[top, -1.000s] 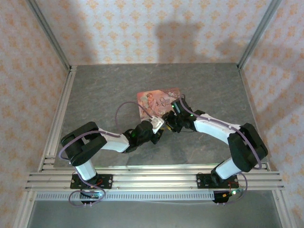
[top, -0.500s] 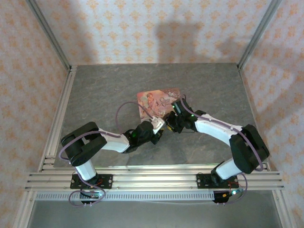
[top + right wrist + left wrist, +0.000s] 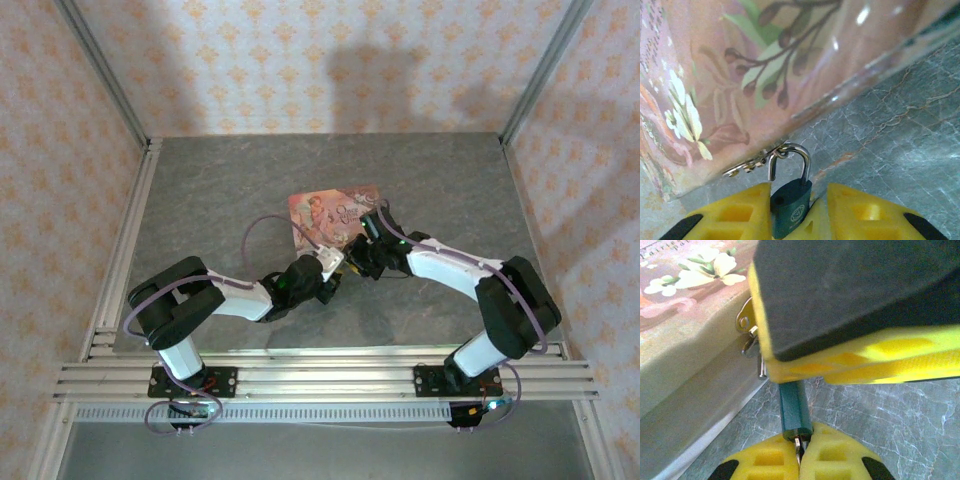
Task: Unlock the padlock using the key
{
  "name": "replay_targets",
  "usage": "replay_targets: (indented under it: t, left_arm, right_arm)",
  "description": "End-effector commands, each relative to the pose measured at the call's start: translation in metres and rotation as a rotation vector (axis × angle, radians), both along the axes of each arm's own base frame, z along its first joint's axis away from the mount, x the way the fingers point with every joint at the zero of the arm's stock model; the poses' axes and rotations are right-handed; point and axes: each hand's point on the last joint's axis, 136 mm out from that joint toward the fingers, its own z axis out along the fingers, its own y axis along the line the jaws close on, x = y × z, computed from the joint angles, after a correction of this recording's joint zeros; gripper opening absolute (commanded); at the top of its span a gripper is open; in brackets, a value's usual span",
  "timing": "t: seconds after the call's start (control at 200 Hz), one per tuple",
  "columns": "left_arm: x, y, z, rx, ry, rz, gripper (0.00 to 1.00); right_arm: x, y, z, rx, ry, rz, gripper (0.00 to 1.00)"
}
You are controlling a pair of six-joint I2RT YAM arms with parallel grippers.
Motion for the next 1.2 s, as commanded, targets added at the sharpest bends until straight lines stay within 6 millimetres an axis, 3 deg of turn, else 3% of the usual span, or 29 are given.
replay_targets:
  t: [0.0, 0.35, 0.651, 0.896, 0.971, 1.111, 1.196]
  left_arm:
    - [0.002, -0.016, 0.017, -0.008, -0.076, -0.058, 0.05]
    - [-0.001, -0.019, 0.022, -0.018, -0.087, -0.08, 0.02]
    - [-0.002, -0.027, 0.026, -0.018, -0.103, -0.104, 0.02]
    - [-0.007, -0.03, 0.025, -0.019, -0.103, -0.122, 0.03]
    - [-0.009, -0.031, 0.024, -0.018, -0.102, -0.128, 0.03]
    - [-0.01, -0.032, 0.023, -0.013, -0.103, -0.127, 0.03]
    - [-0.01, -0.031, 0.024, -0.014, -0.107, -0.121, 0.04]
  right_arm:
    - [-0.005, 0.015, 0.002, 0.049, 0.027, 0.021, 0.4]
    - [-0.001, 0.021, 0.006, 0.072, 0.026, 0.02, 0.43]
    - [-0.002, 0.025, 0.0, 0.072, 0.051, 0.043, 0.23]
    - [-0.001, 0.026, -0.005, 0.069, 0.059, 0.05, 0.28]
    - [-0.001, 0.028, -0.006, 0.076, 0.062, 0.053, 0.22]
    - [-0.001, 0.029, -0.006, 0.083, 0.062, 0.053, 0.01]
    - [-0.001, 0.028, -0.006, 0.083, 0.06, 0.051, 0.0]
